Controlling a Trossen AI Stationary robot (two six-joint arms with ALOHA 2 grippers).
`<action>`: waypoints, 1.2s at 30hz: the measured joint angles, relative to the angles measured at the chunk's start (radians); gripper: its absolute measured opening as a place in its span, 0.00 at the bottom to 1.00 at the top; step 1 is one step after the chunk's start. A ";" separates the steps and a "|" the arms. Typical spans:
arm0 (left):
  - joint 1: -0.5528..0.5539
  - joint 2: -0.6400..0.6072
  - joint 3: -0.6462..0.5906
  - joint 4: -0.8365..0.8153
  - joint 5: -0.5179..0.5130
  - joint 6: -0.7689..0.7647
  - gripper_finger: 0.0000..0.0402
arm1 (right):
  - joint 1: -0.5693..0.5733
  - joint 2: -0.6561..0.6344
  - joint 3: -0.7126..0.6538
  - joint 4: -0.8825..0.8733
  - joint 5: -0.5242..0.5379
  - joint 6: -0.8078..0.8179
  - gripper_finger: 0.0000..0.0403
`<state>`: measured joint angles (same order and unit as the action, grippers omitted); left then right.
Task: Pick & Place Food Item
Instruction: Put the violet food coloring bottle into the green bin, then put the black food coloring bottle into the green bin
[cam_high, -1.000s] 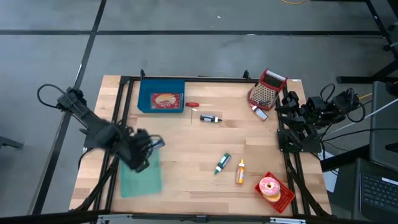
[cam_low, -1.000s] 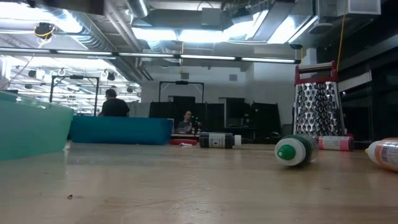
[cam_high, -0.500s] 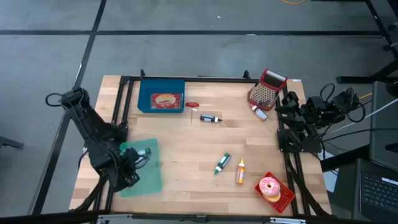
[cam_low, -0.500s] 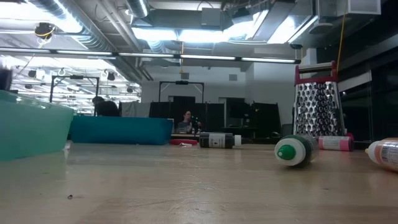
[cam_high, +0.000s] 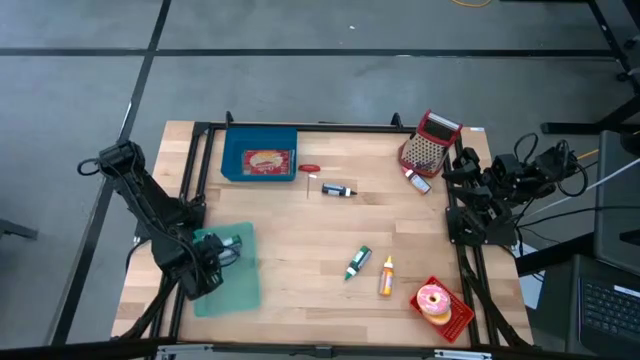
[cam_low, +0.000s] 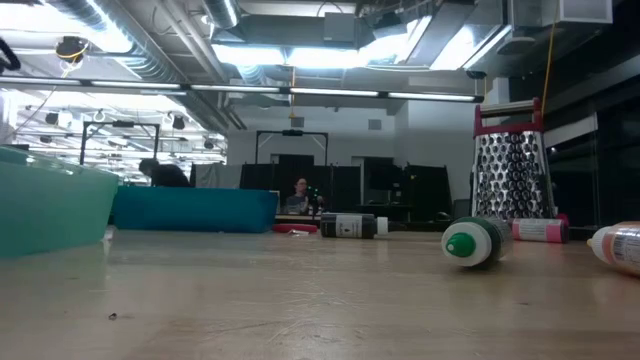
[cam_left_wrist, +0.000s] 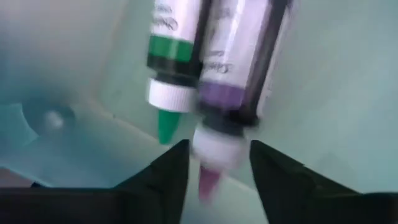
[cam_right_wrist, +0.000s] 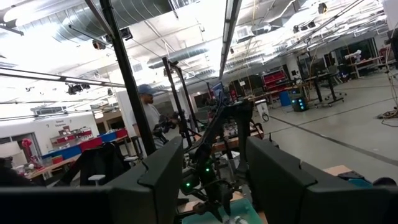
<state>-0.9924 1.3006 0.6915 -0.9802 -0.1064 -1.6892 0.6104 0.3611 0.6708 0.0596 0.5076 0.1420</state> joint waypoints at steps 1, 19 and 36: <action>0.000 0.000 0.000 0.000 0.003 -0.001 0.45 | 0.000 0.000 0.000 0.000 0.000 0.000 0.45; 0.186 -0.149 0.355 -0.101 -0.552 0.206 0.55 | 0.000 0.000 0.000 0.000 0.008 -0.019 0.45; 1.086 0.136 0.709 0.385 0.050 1.522 0.50 | 0.000 0.000 0.000 0.000 0.000 -0.011 0.45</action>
<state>0.0932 1.4366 1.4001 -0.5952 -0.0560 -0.1676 0.6102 0.3611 0.6708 0.0601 0.5076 0.1307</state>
